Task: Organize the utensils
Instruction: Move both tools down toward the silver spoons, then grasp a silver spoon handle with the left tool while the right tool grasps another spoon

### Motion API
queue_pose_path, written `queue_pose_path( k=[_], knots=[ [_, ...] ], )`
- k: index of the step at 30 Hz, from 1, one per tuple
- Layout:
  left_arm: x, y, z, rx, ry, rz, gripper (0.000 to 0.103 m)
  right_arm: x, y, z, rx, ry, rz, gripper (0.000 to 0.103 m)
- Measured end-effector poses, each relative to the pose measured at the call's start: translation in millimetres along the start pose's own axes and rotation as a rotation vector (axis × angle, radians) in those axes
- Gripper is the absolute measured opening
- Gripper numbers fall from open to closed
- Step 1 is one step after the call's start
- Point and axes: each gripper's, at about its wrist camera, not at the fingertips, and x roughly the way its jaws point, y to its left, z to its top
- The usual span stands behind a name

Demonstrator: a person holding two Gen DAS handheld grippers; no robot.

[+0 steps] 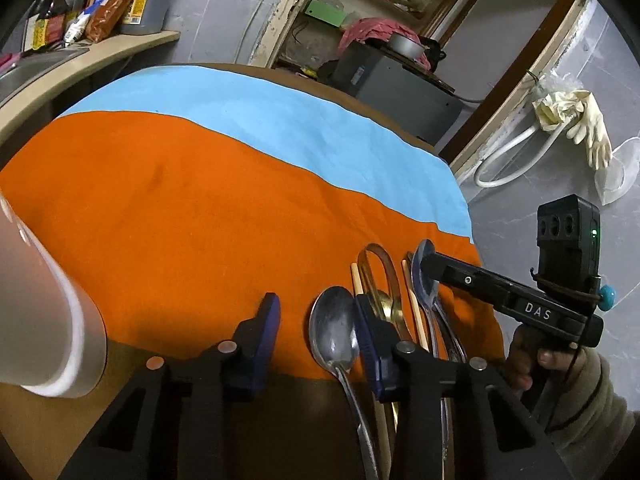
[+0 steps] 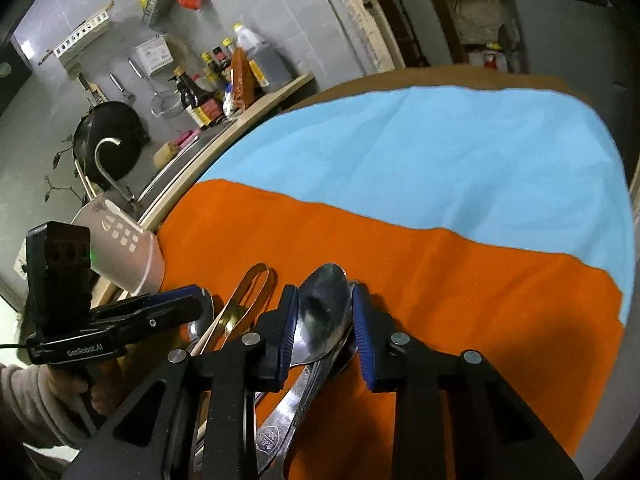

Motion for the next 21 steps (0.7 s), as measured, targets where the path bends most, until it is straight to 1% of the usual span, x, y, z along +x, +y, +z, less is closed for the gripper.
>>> queue_pose_path(
  k=[1,2,4,5,7,10,12,17,21],
  knots=[
    [0,-1,1,0.002,0.002,0.001,0.029,1,0,0,0.000,0.001,0.003,0.014],
    [1,-1,2,0.006,0.003,0.003,0.026,2,1,1,-0.003,0.004,0.003,0.012],
    [3,-2,2,0.011,0.019,-0.004,0.011,3,4,0,-0.009,0.004,0.001,0.010],
    [3,-1,2,0.012,0.024,-0.009,0.009,3,5,0,-0.015,0.001,-0.002,0.008],
    [3,-4,2,0.024,0.032,-0.015,0.007,0,8,0,-0.029,-0.010,-0.007,0.005],
    [1,-9,1,0.040,0.036,-0.023,0.004,-6,11,1,-0.048,-0.020,-0.020,0.004],
    [-2,-13,1,0.047,0.033,-0.015,0.004,-9,13,2,-0.050,-0.022,-0.037,0.003],
    [-17,-22,3,0.067,0.001,0.014,0.004,-25,27,2,-0.047,-0.053,-0.094,0.002],
    [-35,-32,3,0.105,-0.057,0.044,0.003,-45,49,-1,-0.079,-0.111,-0.181,0.002]
  ],
)
